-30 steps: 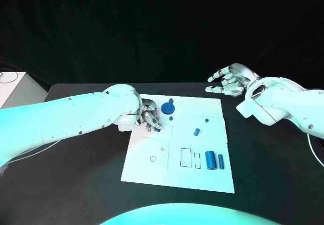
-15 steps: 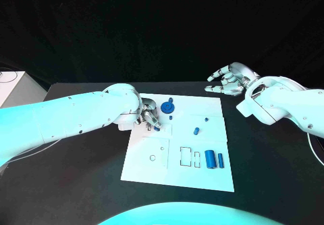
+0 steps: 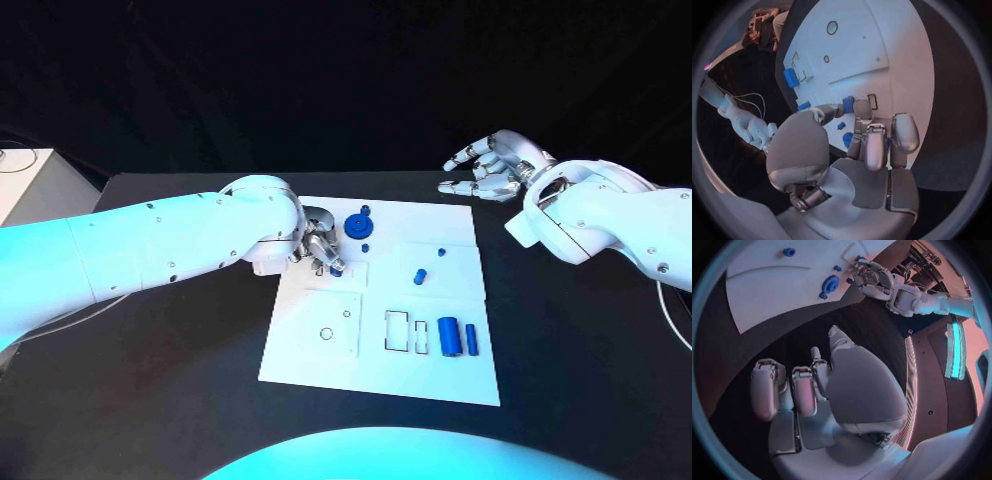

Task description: Assemble the parts on the task board

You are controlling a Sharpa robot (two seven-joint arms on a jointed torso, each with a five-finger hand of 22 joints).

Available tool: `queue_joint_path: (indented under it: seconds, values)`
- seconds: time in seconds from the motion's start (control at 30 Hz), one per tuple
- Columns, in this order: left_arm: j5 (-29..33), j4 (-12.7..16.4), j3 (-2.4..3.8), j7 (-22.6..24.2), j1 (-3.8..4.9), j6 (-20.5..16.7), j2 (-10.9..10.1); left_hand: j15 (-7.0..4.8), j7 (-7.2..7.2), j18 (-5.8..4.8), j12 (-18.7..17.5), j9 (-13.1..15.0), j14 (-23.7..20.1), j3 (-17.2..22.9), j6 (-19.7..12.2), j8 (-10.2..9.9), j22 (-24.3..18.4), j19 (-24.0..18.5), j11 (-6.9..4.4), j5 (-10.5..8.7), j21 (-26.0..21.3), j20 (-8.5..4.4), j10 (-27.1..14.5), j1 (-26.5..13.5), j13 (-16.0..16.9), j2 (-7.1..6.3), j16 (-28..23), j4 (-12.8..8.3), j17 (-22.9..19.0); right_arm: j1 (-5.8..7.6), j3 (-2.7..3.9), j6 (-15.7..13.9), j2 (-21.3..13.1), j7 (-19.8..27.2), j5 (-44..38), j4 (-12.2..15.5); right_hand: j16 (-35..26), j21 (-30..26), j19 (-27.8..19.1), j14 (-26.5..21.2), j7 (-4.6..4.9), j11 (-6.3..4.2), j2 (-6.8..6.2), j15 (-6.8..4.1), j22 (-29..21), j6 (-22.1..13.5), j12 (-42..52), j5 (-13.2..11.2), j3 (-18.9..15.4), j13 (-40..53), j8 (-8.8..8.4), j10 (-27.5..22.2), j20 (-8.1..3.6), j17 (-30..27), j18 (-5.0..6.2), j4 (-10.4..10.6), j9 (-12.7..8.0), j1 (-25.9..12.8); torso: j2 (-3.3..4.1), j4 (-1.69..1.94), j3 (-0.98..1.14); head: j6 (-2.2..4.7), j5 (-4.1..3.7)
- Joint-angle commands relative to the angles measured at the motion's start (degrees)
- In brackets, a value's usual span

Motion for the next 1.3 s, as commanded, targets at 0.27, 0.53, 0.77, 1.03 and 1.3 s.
queue_joint_path:
  seconds: [0.27,0.53,0.77,1.03,1.3]
  values:
    - [-1.3,-0.3,-0.95,-0.3,-1.03,1.9,0.6,-0.39,-0.1,-1.08,0.3,5.5,4.1,12.2,0.3,-0.2,0.0,0.4,-0.45,0.45,0.4,-0.02,0.2,0.0,0.1,0.39,0.2,-12.4,8.7,-0.13,0.02,0.3,0.0,0.5,-0.7,0.2,-0.4,-0.1,0.2,4.1,-0.09,0.04,0.04,-0.35,9.7,-0.3,-0.1,0.3,0.4,4.1,0.37,-0.3,-0.31,8.8,1.02,0.1,0.1,-0.8,-0.02,-0.02,0.01,-0.13,-0.05]
    - [-1.5,-0.5,-1.04,-0.4,-1.14,2.2,0.9,-0.39,-0.1,-1.1,0.3,5.5,4.1,12.2,0.3,-0.2,0.1,0.4,-0.45,0.49,0.4,-0.03,0.2,0.0,0.1,0.41,0.1,-12.4,8.6,-0.16,0.02,0.3,0.0,0.5,-0.7,0.3,-0.4,-0.1,0.2,4.1,-0.09,0.04,0.04,-0.35,9.7,-0.3,-0.1,0.3,0.4,4.1,0.37,-0.3,-0.31,8.8,1.02,0.1,0.1,-0.8,-0.01,-0.02,0.04,-0.3,-0.09]
    - [-1.5,-0.7,-1.09,-0.4,-1.15,2.8,1.1,-0.35,-0.14,-1.11,0.4,5.6,4.1,11.7,0.2,-0.2,0.1,0.4,-0.43,0.55,0.4,0.02,0.4,-0.8,0.1,0.59,0.2,-11.9,8.8,-0.17,0.02,0.2,0.0,0.5,-0.6,0.3,-0.4,-0.2,0.2,4.1,-0.11,0.02,0.08,-0.36,9.6,-0.2,-0.2,0.3,0.5,4.0,0.44,-0.3,-0.32,8.7,1.04,0.1,0.1,-0.9,-0.05,0.0,0.05,-0.44,-0.16]
    - [-1.4,-1.0,-1.17,-0.4,-1.17,2.4,1.4,-0.46,-0.58,-1.11,0.7,6.1,4.2,9.4,0.0,0.0,-0.1,0.2,-0.68,-0.18,0.0,0.08,0.8,-2.8,0.3,1.01,0.3,-10.5,8.9,-0.19,0.02,0.2,-0.1,0.6,-0.4,0.3,-0.5,-0.4,0.1,4.1,-0.11,0.02,0.08,-0.37,9.6,-0.2,-0.4,0.3,0.5,3.9,0.47,-0.4,-0.33,8.6,1.07,0.1,0.1,-0.9,-0.06,-0.03,0.03,-0.45,-0.29]
    - [-2.1,-1.3,-1.21,-0.4,-1.19,2.1,1.5,-0.65,-1.11,-1.09,1.0,6.3,4.2,5.0,0.1,0.0,-0.4,0.1,-0.95,-1.01,-0.5,0.03,0.9,-4.8,0.5,1.23,0.3,-8.2,8.9,-0.21,0.02,0.2,-0.1,0.6,-0.3,0.4,-0.5,-0.4,0.1,4.0,-0.12,0.01,0.09,-0.38,9.5,-0.3,-0.4,0.4,0.5,3.9,0.5,-0.4,-0.33,8.5,1.08,0.1,0.1,-1.0,-0.04,-0.02,0.02,-0.52,-0.36]
